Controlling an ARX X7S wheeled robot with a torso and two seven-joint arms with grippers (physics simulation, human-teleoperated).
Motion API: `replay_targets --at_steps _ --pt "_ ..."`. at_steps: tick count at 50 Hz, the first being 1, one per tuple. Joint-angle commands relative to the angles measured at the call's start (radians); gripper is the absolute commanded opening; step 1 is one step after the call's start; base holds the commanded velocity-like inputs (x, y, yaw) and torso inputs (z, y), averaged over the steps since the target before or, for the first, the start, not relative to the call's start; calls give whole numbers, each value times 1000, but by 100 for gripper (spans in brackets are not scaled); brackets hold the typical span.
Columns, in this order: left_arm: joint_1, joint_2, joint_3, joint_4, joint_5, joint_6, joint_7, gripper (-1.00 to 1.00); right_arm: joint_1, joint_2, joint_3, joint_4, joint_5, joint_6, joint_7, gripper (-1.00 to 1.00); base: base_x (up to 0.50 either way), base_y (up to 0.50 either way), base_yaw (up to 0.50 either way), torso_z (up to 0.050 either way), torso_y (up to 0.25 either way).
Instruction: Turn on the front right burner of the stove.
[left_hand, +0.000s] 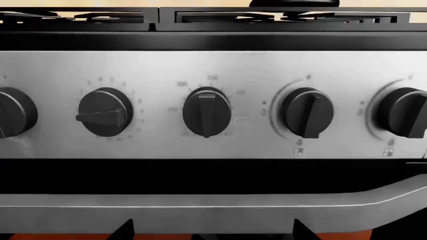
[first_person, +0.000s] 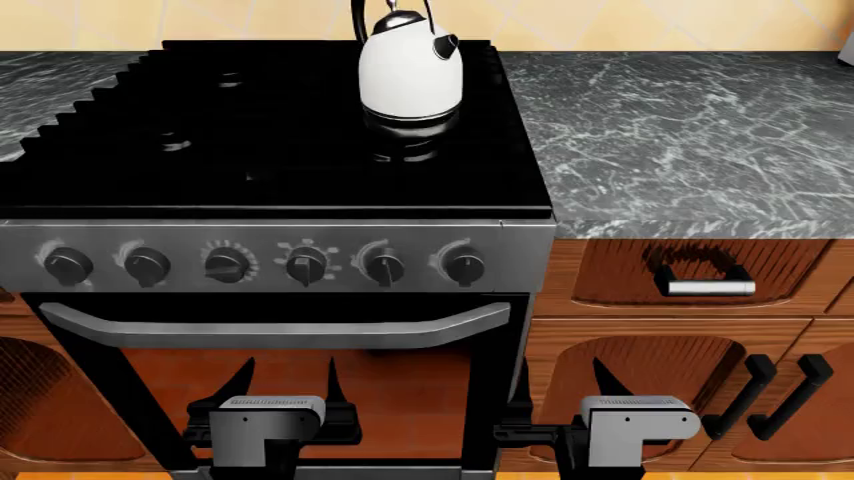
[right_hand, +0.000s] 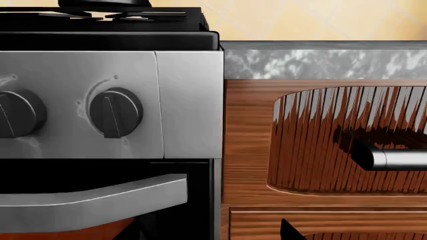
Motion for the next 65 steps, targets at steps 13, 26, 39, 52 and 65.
replay_targets --at_steps 13,26,39,52,65 --pt "1 -50 60 -2 -37 1 -51 100 9 47 -53 11 56 7 65 100 0 0 0 -7 0" --pt "0 -70 84 -1 -58 0 -72 100 13 65 -75 16 81 4 91 100 0 0 0 -38 0" --pt "-3 -84 101 -1 -78 -7 -88 100 18 80 -94 20 94 8 113 100 0 0 0 -38 0" --pt "-4 -99 119 -2 -92 -4 -103 100 17 93 -111 19 101 6 136 100 0 0 0 -38 0" --pt "-6 -112 135 -4 -104 -2 -116 100 21 105 -125 20 115 7 155 100 0 0 0 -38 0"
